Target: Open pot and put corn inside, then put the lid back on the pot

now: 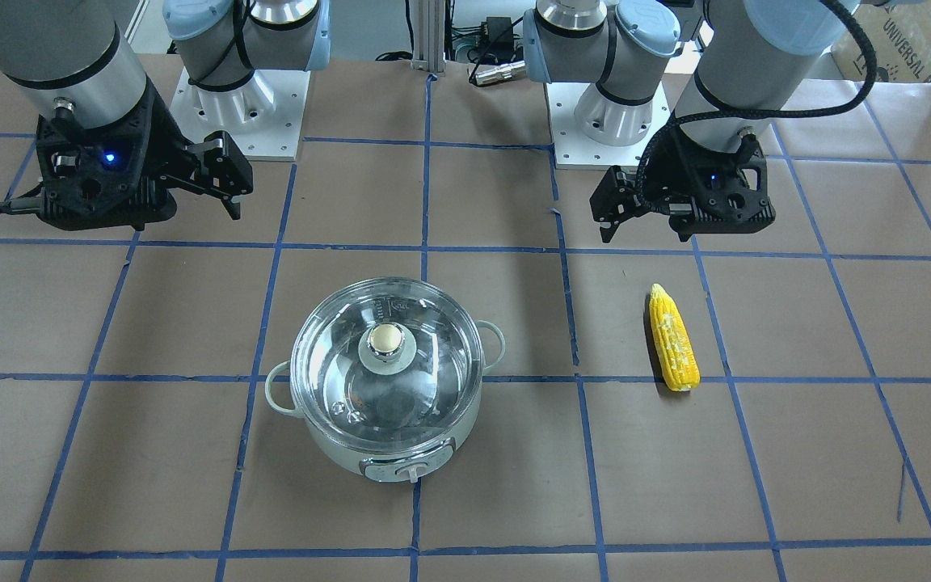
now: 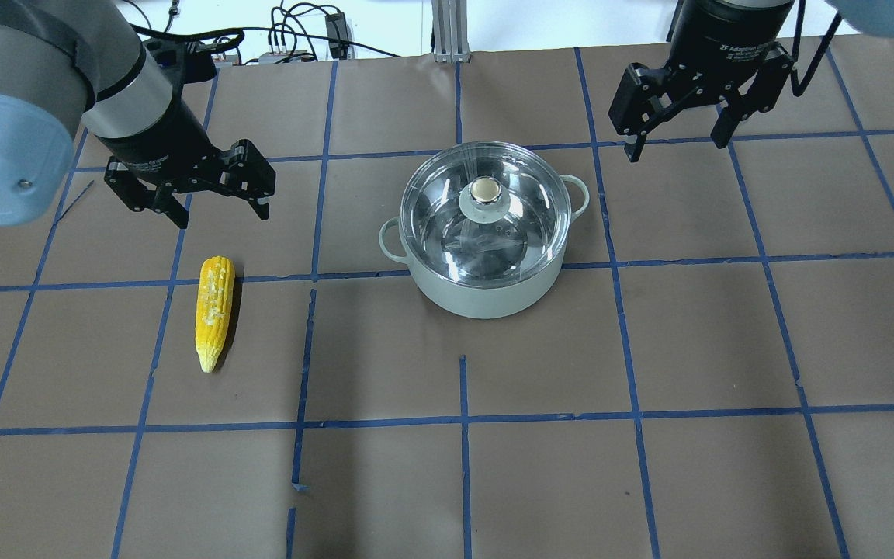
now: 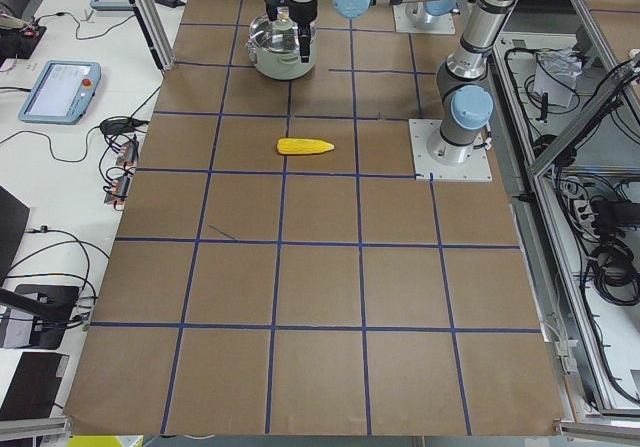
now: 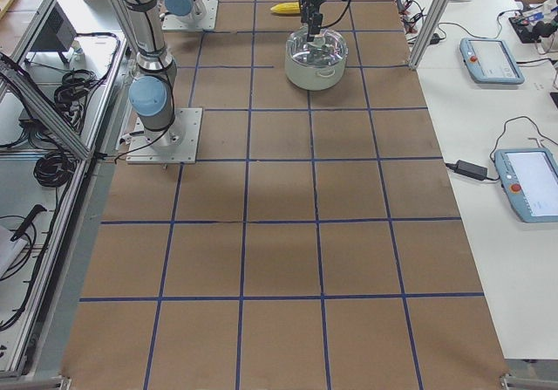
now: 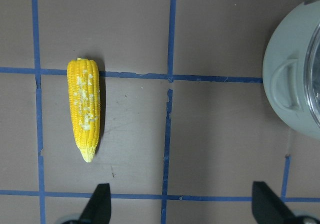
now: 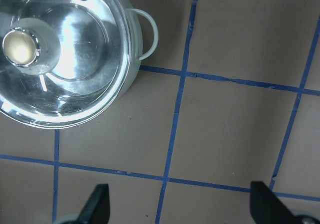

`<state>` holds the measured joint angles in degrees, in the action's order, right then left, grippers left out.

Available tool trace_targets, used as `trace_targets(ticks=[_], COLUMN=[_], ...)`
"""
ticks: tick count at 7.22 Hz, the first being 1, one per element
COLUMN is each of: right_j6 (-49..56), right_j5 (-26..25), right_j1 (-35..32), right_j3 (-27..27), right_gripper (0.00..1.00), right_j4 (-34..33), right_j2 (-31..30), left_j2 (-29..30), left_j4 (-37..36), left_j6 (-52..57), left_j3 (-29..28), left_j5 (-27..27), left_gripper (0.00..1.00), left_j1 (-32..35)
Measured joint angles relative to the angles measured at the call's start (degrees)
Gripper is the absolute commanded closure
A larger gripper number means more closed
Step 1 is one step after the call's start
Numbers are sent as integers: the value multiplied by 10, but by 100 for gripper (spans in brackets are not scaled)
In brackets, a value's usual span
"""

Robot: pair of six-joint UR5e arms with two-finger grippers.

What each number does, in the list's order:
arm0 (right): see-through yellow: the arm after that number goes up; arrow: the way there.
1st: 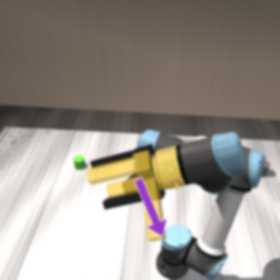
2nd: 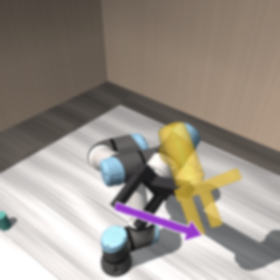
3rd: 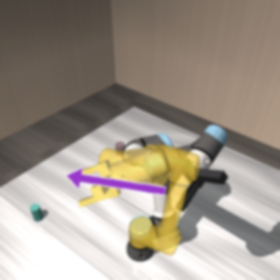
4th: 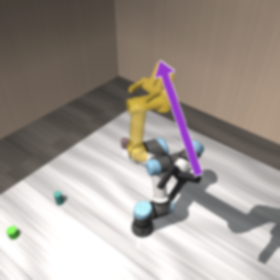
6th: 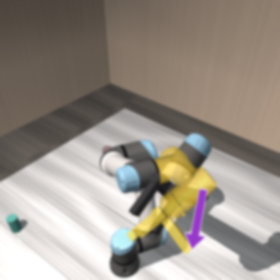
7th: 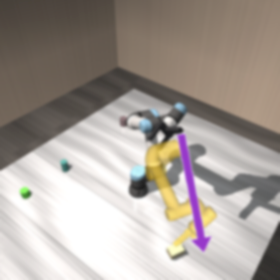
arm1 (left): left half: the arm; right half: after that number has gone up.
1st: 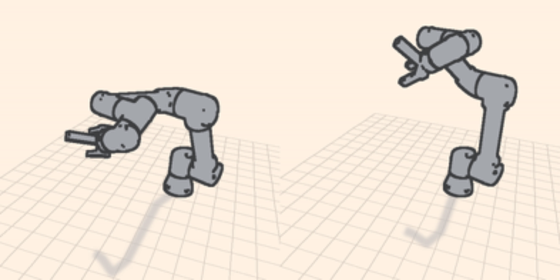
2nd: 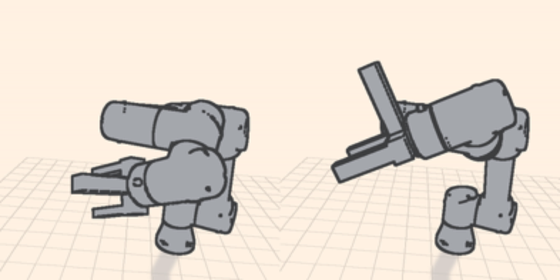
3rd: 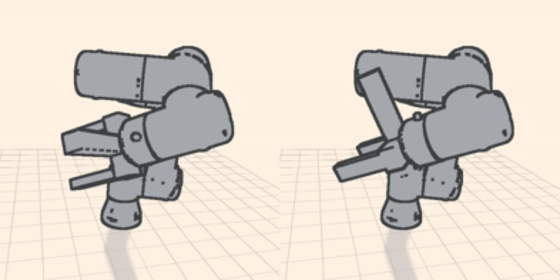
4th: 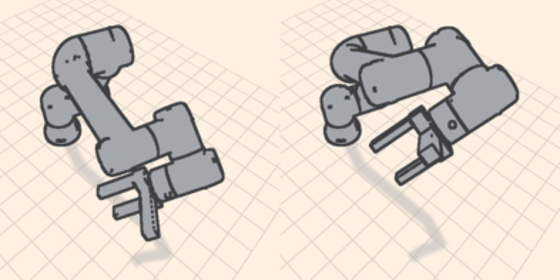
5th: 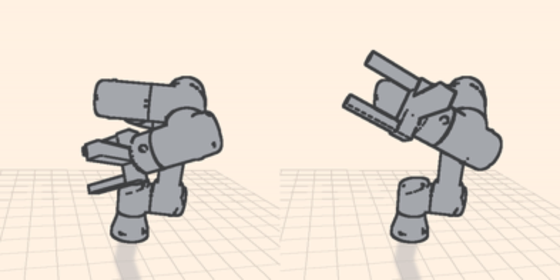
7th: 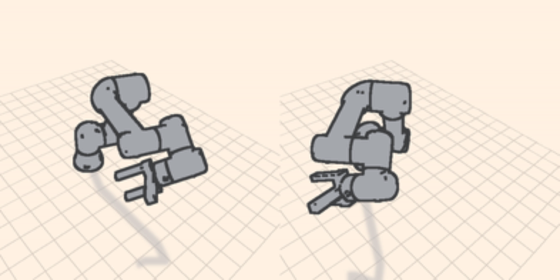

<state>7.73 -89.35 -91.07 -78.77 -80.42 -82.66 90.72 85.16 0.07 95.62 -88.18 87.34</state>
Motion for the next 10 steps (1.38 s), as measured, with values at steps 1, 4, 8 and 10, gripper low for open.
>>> trace_targets(ticks=[1,4,8,10], right_j6=[0,0,-1,-2], right_j5=[0,-1,0,1], right_j1=[0,1,1,1], right_j3=[0,0,1,3], right_gripper=[0,0,0,0], right_j4=[0,-1,-1,-2], right_j2=[0,1,4,6], left_j2=[12,51,74,92], left_j4=[-8,-61,-254,-343], left_j6=[37,160,150,124], left_j3=[2,37,160,216], left_j5=[-1,0,-1,-4], left_gripper=[0,0,0,0], left_j1=[-14,-108,-142,-143])
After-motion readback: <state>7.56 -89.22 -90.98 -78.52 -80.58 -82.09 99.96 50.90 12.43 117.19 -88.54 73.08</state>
